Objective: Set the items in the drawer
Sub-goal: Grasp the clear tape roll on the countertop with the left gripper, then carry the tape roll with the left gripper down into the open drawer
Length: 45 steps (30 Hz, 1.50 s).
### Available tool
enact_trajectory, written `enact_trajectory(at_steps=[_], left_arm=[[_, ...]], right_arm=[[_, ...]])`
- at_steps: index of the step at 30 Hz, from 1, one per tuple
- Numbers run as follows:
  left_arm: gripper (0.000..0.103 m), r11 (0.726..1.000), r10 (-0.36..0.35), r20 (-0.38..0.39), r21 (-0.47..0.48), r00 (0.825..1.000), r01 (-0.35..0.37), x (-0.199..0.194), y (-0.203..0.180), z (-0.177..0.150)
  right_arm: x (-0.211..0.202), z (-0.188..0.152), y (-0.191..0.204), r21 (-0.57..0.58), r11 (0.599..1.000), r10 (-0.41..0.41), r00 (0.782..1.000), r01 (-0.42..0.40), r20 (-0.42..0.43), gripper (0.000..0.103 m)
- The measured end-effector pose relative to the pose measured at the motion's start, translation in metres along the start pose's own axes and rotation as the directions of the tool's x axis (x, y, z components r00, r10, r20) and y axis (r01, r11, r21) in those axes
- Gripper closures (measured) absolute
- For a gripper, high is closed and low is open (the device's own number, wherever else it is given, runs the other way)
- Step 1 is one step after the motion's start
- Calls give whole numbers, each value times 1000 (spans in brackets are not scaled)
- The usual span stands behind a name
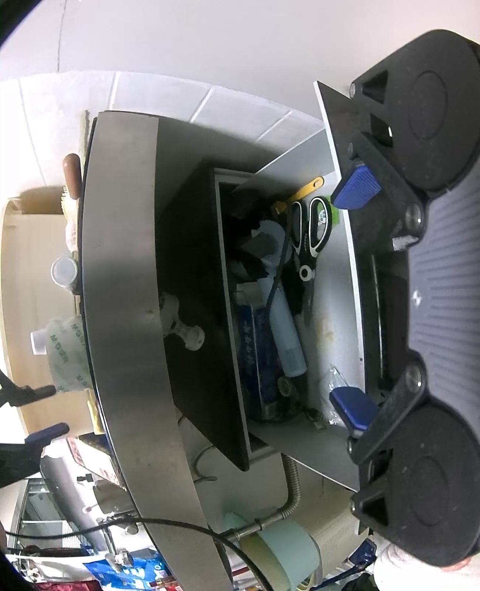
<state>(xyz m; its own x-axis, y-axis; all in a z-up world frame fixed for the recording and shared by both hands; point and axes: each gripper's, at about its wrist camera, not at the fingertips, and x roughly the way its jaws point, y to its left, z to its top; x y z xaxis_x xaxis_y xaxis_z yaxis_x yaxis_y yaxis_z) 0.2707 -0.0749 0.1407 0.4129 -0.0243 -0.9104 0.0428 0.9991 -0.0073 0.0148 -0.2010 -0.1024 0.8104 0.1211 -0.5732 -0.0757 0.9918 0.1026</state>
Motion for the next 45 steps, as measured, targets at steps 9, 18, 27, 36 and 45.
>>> enact_trajectory(at_steps=[9,18,27,36,45], left_arm=[[82,999,10,-72,-33,997,-12,19,-10,16],[96,995,32,-151,-84,988,-45,40,-15,21],[98,994,52,-167,-84,984,-67,39,-17,21],[98,994,42,-212,-87,976,-62,30,-3,13],[98,997,-17,-179,-75,984,4,-15,26,-15]], right_arm=[[1,0,-2,13,1000,6,1000,-6,-3,0],[2,-1,-6,35,999,5,1000,-5,-8,0],[2,-2,-6,36,999,4,1000,-4,-8,0],[2,-2,-8,46,999,-3,1000,3,-8,0],[2,-1,-6,35,999,-7,1000,7,-10,0]])
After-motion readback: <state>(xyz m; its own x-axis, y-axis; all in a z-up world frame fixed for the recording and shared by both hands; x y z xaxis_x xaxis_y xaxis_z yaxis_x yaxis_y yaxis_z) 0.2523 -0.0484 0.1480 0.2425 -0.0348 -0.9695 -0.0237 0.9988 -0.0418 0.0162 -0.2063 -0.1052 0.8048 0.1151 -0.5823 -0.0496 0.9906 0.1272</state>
